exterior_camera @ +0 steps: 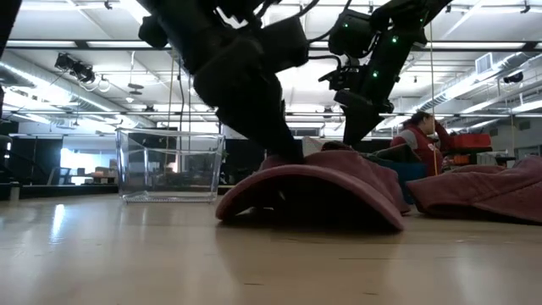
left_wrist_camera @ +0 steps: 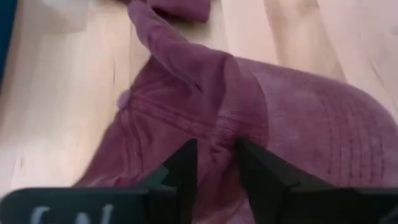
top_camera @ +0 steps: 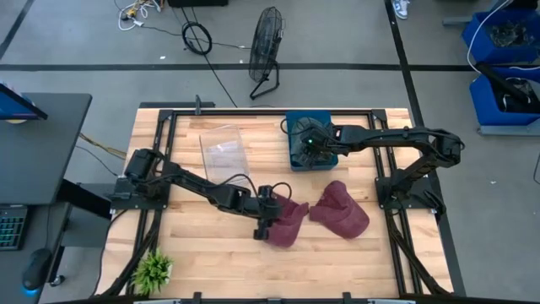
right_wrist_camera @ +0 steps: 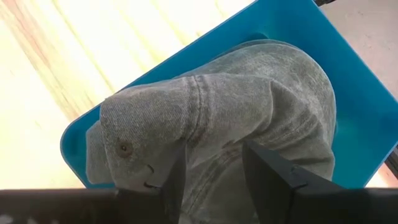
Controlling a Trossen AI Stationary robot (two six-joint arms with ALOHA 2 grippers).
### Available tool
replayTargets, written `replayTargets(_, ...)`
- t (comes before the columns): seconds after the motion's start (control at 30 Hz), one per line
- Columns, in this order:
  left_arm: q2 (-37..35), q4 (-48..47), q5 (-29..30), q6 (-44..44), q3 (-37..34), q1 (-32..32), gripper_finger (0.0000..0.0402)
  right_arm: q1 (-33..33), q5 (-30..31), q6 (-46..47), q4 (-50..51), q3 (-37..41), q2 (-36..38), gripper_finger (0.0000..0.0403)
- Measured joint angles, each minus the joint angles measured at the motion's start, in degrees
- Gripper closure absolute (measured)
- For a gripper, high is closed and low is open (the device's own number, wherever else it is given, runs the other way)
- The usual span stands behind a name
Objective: Pick & Place hat
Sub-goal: Put the left red cap into the transparent bin
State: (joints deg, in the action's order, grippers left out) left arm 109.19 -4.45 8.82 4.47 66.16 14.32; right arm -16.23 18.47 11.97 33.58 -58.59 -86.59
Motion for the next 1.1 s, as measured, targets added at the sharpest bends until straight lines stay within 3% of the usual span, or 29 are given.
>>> replayTargets(0.2,-0.22,-1.09,-3.37,-0.35,0.04,-0.41,0.0388,0.00,0.03,0.00,0.05,-0.01,0.00,0.0242)
replayTargets(0.37,-5.61,-11.89,-2.14,1.05,2.52,-1.25,0.0396,0.02,0.05,0.95,1.02,-0.07,0.00,0.0242)
replayTargets(0.57,-20.31,-25.29,3.66,-0.45,5.77,-2.16,0.0396,0.09,0.06,1.05,1.49,-0.07,0.00,0.0242)
replayTargets(0.83,-39.04,-35.91,11.96,-3.82,7.22,-6.38,0.0396,0.11,0.08,0.90,0.06,-0.04,0.00,0.0242)
replayTargets(0.97,-42.72,-45.63,22.22,-1.48,6.88,-11.02,0.0396,0.11,0.09,0.85,-0.83,-0.04,0.00,0.0242)
replayTargets(1.1,-43.47,-48.54,24.29,1.46,2.39,-17.13,0.0396,0.11,0.13,0.96,-1.78,-0.04,0.00,0.0242)
